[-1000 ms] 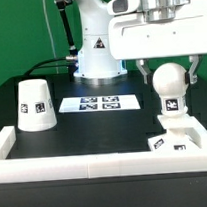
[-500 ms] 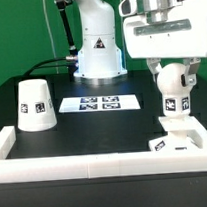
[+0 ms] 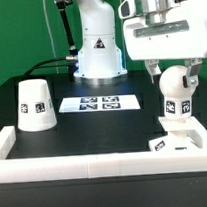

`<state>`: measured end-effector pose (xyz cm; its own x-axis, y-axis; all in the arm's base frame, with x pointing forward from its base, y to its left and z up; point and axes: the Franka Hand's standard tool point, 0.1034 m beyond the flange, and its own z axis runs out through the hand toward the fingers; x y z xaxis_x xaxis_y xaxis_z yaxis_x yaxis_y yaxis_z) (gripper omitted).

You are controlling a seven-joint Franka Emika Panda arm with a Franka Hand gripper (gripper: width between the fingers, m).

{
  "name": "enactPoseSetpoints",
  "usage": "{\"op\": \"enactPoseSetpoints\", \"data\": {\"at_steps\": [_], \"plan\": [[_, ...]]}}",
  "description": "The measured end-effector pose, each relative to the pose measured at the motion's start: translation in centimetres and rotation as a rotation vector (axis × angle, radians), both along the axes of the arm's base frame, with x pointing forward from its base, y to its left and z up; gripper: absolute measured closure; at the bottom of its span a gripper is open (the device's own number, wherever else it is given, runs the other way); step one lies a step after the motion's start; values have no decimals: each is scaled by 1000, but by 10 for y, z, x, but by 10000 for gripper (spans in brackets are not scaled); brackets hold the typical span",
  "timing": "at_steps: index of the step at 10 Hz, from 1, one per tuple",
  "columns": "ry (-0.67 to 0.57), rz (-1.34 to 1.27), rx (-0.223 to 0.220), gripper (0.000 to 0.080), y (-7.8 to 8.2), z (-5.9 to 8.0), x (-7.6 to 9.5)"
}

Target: Assemble lamp

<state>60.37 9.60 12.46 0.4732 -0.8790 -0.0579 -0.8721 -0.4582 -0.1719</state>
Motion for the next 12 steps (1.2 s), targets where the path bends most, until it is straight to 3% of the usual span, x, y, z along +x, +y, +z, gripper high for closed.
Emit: {"op": "enactPoseSetpoints", "data": {"at_steps": [10, 12], "plan": [[-105, 827, -117, 101, 5, 0, 0], [-123, 1083, -178, 101, 5, 1, 0]]}}
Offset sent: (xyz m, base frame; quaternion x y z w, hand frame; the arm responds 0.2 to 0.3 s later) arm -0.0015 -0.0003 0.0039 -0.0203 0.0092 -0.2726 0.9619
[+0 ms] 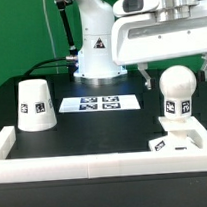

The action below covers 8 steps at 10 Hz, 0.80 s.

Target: Assemble lamp

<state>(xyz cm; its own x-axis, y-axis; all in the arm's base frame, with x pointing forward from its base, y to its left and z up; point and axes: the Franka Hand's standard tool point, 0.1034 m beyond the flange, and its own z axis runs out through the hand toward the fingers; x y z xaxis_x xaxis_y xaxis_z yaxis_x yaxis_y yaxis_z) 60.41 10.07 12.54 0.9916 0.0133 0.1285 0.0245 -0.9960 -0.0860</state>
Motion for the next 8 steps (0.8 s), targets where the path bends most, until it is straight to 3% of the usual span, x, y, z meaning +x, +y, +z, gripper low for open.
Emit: {"op": "enactPoseSetpoints", "data": {"at_steps": [2, 7, 8], "plan": [[-14, 165, -39, 101, 2, 0, 0], [-37, 472, -89, 101, -2, 0, 0], [-43, 577, -122, 101, 0, 1, 1]]}}
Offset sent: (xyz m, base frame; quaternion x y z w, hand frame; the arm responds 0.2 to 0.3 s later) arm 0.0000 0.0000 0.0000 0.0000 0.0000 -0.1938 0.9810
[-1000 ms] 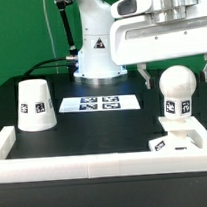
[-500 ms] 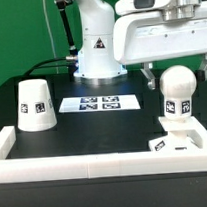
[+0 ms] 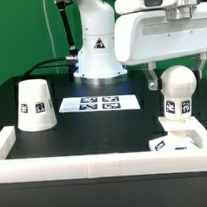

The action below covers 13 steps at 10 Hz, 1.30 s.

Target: Assemble lamp

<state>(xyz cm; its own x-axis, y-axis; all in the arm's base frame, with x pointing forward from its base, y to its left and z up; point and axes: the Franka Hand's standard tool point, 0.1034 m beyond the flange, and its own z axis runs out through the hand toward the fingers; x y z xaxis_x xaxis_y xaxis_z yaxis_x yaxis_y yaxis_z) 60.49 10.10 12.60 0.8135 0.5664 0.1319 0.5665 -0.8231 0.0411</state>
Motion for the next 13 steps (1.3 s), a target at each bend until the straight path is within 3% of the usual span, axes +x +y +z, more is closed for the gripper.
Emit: {"op": "enactPoseSetpoints", "data": {"at_steps": [8, 13], "plan": [[-12, 650, -146, 101, 6, -4, 2], [-6, 789, -197, 101, 3, -7, 1]]}}
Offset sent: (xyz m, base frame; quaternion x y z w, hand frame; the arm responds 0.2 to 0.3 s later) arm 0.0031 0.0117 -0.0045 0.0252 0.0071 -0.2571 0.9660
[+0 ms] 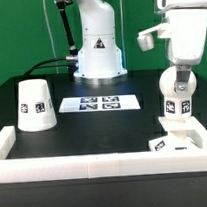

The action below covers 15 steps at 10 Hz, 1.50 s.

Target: Assemble lamp

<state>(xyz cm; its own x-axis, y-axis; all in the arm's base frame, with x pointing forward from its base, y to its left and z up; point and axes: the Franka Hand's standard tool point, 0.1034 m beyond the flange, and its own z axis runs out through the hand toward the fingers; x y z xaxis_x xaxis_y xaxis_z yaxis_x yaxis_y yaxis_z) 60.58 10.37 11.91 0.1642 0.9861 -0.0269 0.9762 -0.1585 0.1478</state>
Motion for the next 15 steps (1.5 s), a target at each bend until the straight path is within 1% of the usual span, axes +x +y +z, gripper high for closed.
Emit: {"op": "enactPoseSetpoints", "data": {"at_steps": [1, 5, 6, 7, 12, 13, 14, 15], "plan": [[0, -1, 0, 216, 0, 0, 0], [-1, -29, 4, 222, -1, 0, 0], [-4, -100, 18, 222, 0, 0, 0], [-9, -248, 40, 222, 0, 0, 0], [-30, -800, 115, 220, 1, 0, -1], [-31, -884, 123, 220, 1, -1, -2], [-32, -905, 126, 220, 1, -1, -2], [-35, -989, 140, 220, 1, -1, -2]]}}
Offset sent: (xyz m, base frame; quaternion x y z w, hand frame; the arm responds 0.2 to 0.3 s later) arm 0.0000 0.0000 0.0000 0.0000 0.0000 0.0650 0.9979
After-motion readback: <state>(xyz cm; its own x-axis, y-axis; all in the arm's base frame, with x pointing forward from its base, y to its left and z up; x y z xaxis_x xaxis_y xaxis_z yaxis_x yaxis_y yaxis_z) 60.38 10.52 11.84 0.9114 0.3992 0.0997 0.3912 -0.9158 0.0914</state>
